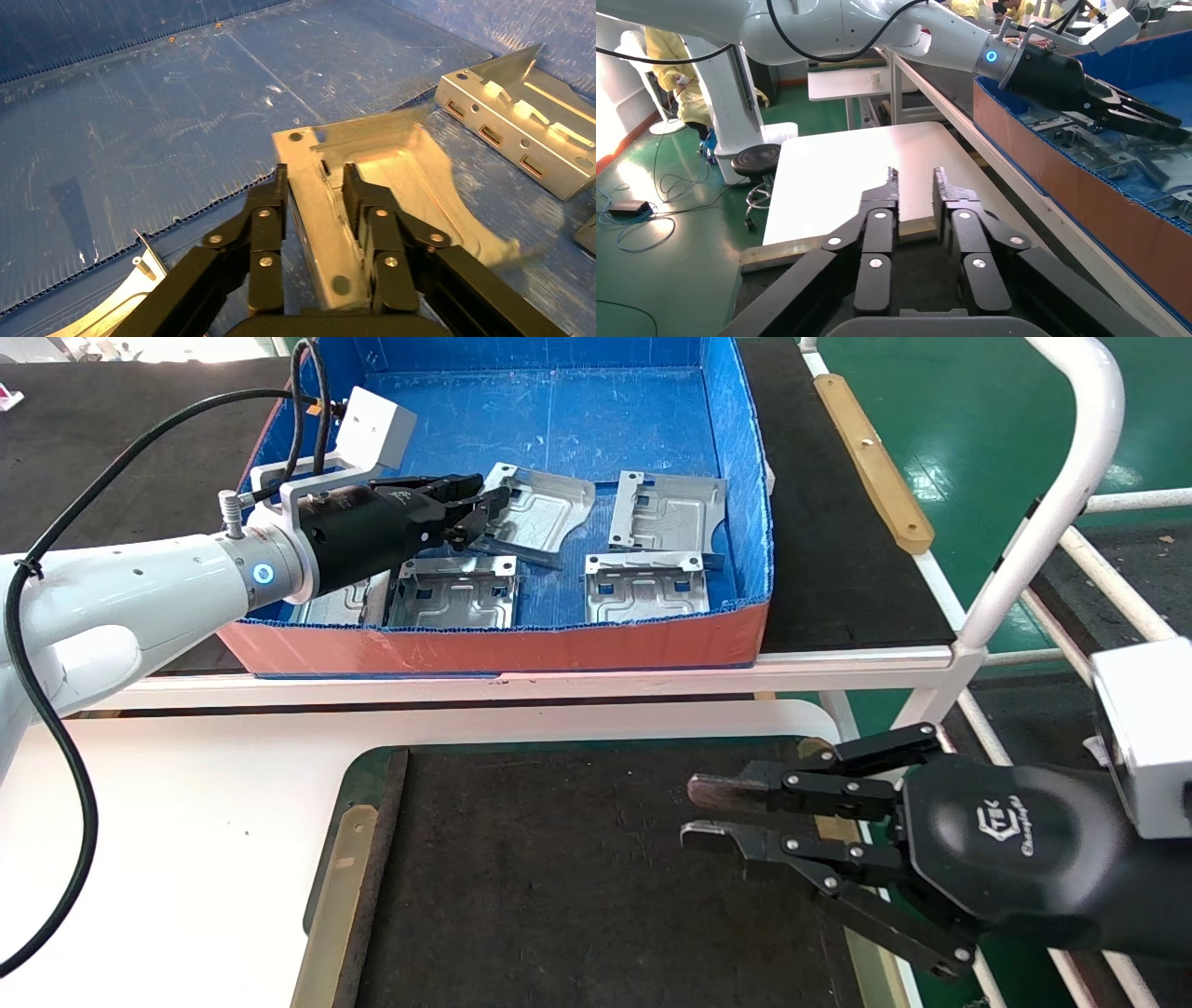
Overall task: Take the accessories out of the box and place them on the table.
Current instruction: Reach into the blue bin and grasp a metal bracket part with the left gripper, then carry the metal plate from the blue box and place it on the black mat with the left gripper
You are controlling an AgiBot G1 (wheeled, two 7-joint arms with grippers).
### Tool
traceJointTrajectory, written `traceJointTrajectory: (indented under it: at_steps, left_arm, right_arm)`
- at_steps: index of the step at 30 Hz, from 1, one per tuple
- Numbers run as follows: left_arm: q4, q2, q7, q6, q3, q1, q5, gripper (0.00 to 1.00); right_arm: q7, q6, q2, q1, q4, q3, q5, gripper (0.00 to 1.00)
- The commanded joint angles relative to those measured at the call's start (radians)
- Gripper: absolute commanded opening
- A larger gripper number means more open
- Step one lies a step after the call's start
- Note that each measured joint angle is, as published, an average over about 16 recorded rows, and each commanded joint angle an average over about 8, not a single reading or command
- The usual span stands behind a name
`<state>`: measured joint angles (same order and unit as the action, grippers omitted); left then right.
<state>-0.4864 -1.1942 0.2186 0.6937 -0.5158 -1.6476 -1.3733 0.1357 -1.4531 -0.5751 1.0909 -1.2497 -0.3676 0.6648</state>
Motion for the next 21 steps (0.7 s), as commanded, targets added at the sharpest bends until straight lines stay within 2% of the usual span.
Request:
traceJointTrajectory:
  at_steps: [1,15,21]
  left_arm:
    - [0.0,0.0,0.001,0.001,0.0,0.0,0.0,0.0]
    - [-0.003,-0.021,-0.037,-0.034,0.015,-0.049,0.006,0.0]
    - [-0.055,0.002,-0.139,0.065,0.065,-0.072,0.085,0.0]
  right_arm:
    - [0.0,0.0,0.0,0.0,0.0,0.0,0.0,0.0]
    - [0.0,0.0,0.0,0.0,0.0,0.0,0.0,0.0]
    - [0.0,0.0,0.0,0.0,0.0,0.0,0.0,0.0]
